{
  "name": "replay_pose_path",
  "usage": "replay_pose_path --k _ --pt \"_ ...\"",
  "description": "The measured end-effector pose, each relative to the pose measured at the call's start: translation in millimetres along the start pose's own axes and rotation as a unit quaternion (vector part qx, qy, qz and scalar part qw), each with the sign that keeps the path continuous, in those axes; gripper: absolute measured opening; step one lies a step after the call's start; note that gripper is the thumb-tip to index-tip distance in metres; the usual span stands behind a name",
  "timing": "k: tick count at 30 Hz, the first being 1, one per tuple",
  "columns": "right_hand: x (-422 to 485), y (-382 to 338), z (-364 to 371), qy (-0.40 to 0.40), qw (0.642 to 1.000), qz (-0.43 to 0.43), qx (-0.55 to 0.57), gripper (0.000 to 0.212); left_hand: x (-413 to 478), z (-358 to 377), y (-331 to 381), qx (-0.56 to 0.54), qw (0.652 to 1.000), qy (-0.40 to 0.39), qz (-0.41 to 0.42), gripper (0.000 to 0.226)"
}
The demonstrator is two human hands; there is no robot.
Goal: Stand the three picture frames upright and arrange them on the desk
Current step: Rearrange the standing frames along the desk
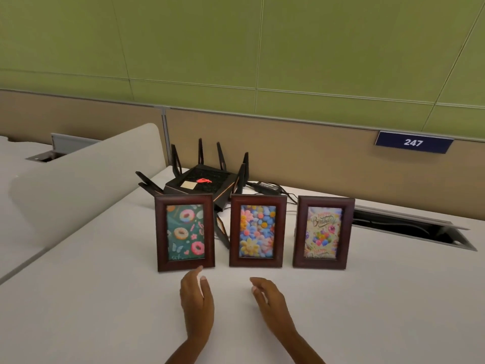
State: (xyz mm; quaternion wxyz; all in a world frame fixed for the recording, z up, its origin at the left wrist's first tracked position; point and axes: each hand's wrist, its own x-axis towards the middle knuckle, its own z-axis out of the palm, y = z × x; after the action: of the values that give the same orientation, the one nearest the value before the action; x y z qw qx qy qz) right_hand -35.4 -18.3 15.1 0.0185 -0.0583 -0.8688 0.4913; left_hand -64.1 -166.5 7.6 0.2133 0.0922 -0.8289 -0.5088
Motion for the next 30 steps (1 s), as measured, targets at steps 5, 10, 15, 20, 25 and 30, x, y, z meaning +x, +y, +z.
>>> replay_pose_path --k 5,10,15,20,25,30 --pt "28 -36 33 -0.011 1.0 -0.011 -0.005 0.037 52 -28 -18 -0.012 0.998 0.043 -0.034 0.036" --pt "55 -68 62 -0.011 1.0 -0.011 0.022 0.049 102 -49 -29 -0.053 0.996 0.016 -0.069 0.044" --pt "77 -81 77 0.005 0.998 0.019 0.054 0.052 130 -57 -30 -0.105 0.987 -0.062 -0.103 0.043" --pt "90 -84 81 -0.003 0.996 0.048 0.075 0.047 142 -55 -28 -0.159 0.97 -0.13 -0.13 0.044" --pt "95 -84 81 0.001 0.992 0.074 0.098 0.04 148 -54 -29 -0.167 0.968 -0.146 -0.119 0.038" --pt "86 -82 79 0.006 0.993 0.066 0.102 0.033 147 -58 -31 -0.18 0.966 -0.155 -0.104 0.028"
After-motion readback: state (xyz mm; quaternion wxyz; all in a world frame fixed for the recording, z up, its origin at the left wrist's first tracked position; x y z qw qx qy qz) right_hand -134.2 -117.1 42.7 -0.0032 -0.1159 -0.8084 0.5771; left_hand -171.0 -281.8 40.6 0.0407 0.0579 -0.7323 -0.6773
